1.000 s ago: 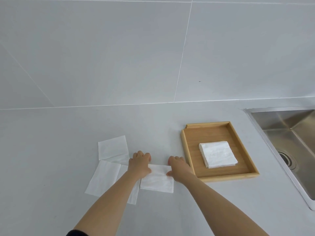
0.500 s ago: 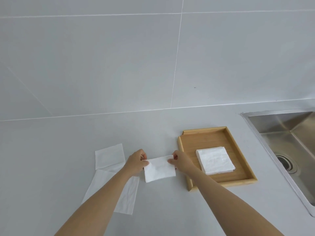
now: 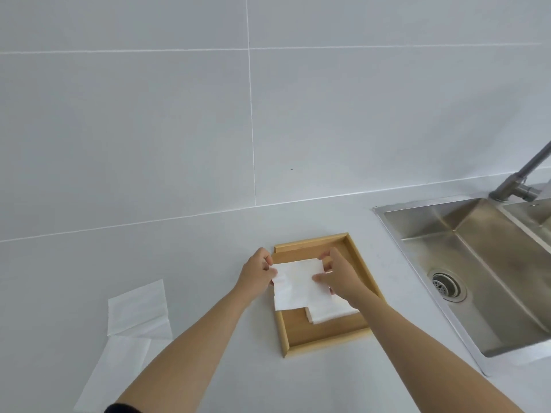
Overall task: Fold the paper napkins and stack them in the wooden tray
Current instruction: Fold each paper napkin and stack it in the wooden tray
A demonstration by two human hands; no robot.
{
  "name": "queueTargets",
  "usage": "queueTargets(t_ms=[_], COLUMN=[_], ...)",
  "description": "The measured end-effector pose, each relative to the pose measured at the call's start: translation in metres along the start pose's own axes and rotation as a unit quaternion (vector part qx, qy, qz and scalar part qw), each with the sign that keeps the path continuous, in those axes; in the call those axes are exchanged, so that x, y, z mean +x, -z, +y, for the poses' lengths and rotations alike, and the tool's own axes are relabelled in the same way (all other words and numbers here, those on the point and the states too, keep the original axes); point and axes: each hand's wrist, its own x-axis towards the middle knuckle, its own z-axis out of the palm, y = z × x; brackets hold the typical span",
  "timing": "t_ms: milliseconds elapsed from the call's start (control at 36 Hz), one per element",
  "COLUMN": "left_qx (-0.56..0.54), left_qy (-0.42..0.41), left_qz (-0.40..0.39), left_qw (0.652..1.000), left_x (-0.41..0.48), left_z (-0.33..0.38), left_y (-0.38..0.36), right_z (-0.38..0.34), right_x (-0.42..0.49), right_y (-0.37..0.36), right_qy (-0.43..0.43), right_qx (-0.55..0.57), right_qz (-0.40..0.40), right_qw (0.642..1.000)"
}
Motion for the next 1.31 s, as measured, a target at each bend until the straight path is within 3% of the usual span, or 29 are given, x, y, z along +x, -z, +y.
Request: queueTargets(t_ms=[194, 361, 722, 889, 1028, 1306], left_qx=[0.057, 0.102, 0.260, 0.325, 0.378, 0.448], left_qy=[-0.018, -0.022, -0.034, -0.077, -0.088, -0.052], left_qz=[-0.049, -0.044, -0.047, -0.024, -0.014, 0.027], left_qw=[0.997, 0.994, 0.964, 0.942, 0.921, 0.892], left_x=[0.013, 0.017, 0.012, 0.007, 0.003, -0.023], left_z=[0.010, 0.009, 0.000, 0.000, -0.001, -0.037], left_y=[-0.041, -0.068, -0.089, -0.077, -0.052, 0.028], right_z=[0.028, 0.048, 0.069, 0.056, 0.033, -0.021], right_x=[0.006, 0.015, 0.020, 0.018, 0.016, 0.006], right_y=[0.035, 0.045, 0.033, 0.036, 0.034, -0.030], right_qy=[-0.011, -0.027, -0.024, -0.021, 0.042, 0.119], right_qx=[-0.050, -0.074, -0.223, -0.300, -0.315, -0.380], right_qz=[0.031, 0.043, -0.004, -0.010, 0.010, -0.023], right_qw=[0.998, 0.996, 0.974, 0.954, 0.948, 0.917])
